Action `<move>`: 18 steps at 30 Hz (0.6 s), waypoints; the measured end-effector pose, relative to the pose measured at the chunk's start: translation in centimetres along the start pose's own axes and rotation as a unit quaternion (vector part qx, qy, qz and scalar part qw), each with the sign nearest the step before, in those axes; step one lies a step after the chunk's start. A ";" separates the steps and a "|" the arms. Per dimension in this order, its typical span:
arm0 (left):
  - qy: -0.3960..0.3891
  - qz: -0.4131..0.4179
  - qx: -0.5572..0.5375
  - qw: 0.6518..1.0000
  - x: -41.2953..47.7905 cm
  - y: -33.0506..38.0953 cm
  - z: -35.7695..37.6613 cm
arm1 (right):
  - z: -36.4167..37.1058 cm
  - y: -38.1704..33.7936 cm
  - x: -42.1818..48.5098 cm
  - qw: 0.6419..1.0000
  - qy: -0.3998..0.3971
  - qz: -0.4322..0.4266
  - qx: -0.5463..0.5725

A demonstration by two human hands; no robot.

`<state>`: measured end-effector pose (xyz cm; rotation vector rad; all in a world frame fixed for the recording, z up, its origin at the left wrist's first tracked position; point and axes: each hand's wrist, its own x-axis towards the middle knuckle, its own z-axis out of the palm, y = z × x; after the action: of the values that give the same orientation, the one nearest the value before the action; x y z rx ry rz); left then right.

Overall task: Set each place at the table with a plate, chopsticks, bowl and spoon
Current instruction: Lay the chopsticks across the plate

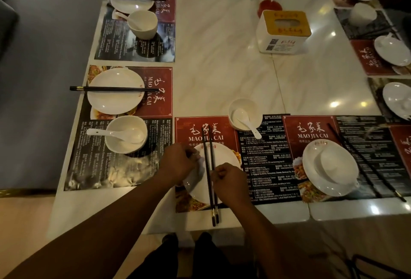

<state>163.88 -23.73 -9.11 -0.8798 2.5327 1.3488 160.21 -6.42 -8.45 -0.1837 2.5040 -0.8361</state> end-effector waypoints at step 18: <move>0.010 0.023 0.071 0.997 -0.8 -0.7 -1.1 | -0.1 -0.2 -1.5 1.000 -0.004 -0.001 -0.030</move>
<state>165.13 -24.59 -8.67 -0.8164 2.6402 1.1586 161.47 -6.10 -7.61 -0.2099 2.5223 -0.7610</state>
